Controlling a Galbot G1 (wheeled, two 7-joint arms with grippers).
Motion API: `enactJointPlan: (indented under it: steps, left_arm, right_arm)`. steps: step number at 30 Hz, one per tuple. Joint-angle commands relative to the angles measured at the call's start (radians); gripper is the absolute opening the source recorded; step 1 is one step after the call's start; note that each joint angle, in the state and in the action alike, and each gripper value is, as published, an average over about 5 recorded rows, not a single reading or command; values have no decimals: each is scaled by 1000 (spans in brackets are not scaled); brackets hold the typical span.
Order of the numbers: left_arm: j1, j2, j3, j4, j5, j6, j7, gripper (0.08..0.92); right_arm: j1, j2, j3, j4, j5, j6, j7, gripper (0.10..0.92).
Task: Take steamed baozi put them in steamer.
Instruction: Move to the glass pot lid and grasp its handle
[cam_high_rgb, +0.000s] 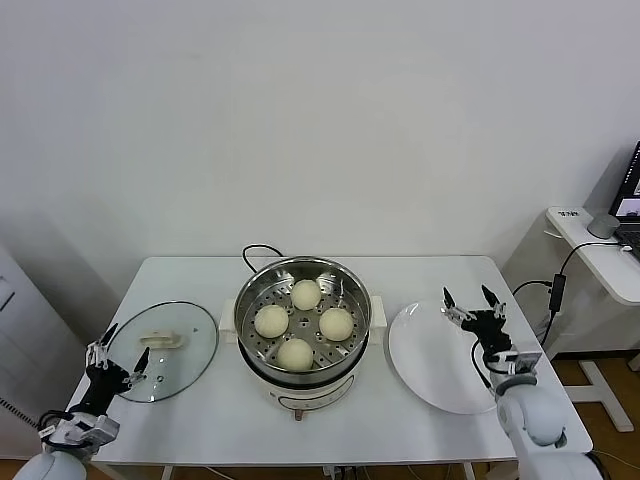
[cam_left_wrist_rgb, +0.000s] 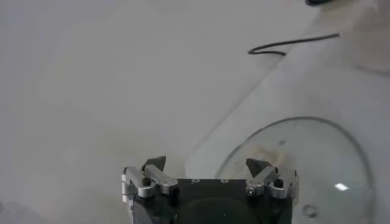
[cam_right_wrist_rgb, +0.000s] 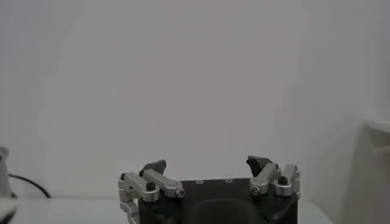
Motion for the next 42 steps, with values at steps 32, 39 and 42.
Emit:
enactJointPlan:
  steps: [32, 39, 42]
  left_arm:
    - [-292, -159, 3, 371, 907, -124, -139, 823]
    - [-293, -177, 11, 375, 896, -110, -155, 793]
    - [-294, -186, 11, 376, 896, -108, -160, 715]
  right_arm:
    - [-63, 105, 62, -34, -88, 29, -13, 823]
    - [-68, 107, 70, -35, -86, 30, -18, 823]
    - [-69, 108, 71, -35, -86, 30, -19, 823]
